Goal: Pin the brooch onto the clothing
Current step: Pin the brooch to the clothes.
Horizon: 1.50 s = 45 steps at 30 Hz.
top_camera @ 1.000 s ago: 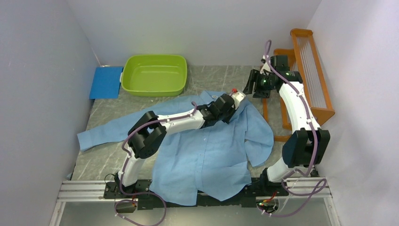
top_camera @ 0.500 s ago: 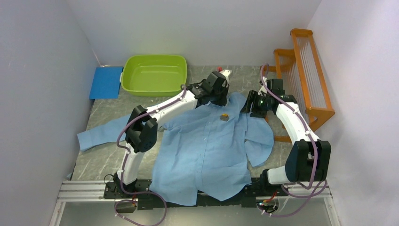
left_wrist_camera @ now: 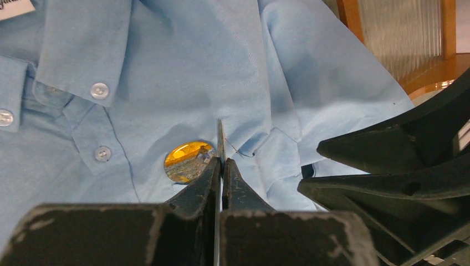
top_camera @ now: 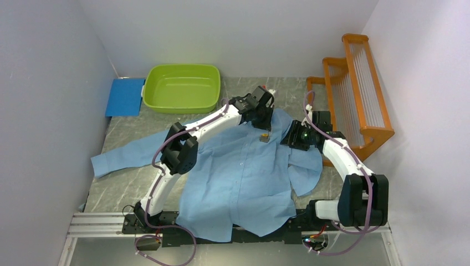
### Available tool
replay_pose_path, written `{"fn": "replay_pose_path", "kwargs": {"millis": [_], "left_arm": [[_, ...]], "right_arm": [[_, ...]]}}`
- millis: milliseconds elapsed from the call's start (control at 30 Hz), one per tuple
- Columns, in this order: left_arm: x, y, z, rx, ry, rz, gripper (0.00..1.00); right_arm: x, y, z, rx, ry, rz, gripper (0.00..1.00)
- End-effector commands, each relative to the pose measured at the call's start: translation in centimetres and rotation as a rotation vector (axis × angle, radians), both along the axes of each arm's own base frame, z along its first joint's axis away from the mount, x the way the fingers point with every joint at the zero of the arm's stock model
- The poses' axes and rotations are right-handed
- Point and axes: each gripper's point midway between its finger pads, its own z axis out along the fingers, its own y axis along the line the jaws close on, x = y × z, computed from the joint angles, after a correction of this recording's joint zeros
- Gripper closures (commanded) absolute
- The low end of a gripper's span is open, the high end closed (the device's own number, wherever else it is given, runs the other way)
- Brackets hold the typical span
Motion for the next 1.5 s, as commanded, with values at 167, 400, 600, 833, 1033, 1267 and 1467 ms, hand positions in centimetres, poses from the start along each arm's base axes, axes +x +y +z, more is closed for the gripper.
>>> {"fn": "replay_pose_path", "kwargs": {"millis": [167, 400, 600, 833, 1033, 1267, 1467], "left_arm": [[-0.3, -1.3, 1.4, -0.085, 0.101, 0.014, 0.97], [0.0, -0.7, 1.7, -0.167, 0.160, -0.006, 0.97], [-0.6, -0.5, 3.4, -0.287, 0.197, -0.064, 0.97], [-0.6, 0.1, 4.0, -0.354, 0.232, -0.076, 0.97], [-0.1, 0.4, 3.7, -0.315, 0.223, -0.049, 0.97], [1.3, 1.1, 2.8, -0.196, 0.174, 0.016, 0.97], [1.5, 0.3, 0.8, -0.120, 0.168, 0.020, 0.97]], "right_arm": [[1.9, 1.6, 0.3, 0.094, -0.117, 0.034, 0.54], [2.2, 2.0, -0.2, 0.118, -0.118, 0.044, 0.59], [2.6, 2.2, -0.4, 0.131, -0.117, 0.052, 0.61], [2.8, 2.3, -1.0, 0.138, -0.101, 0.054, 0.62], [3.4, 1.9, -1.3, 0.110, -0.102, 0.041, 0.63], [5.8, 1.4, 0.5, 0.084, -0.143, 0.028, 0.61], [7.7, 0.4, 1.0, 0.082, -0.143, 0.000, 0.58]]}}
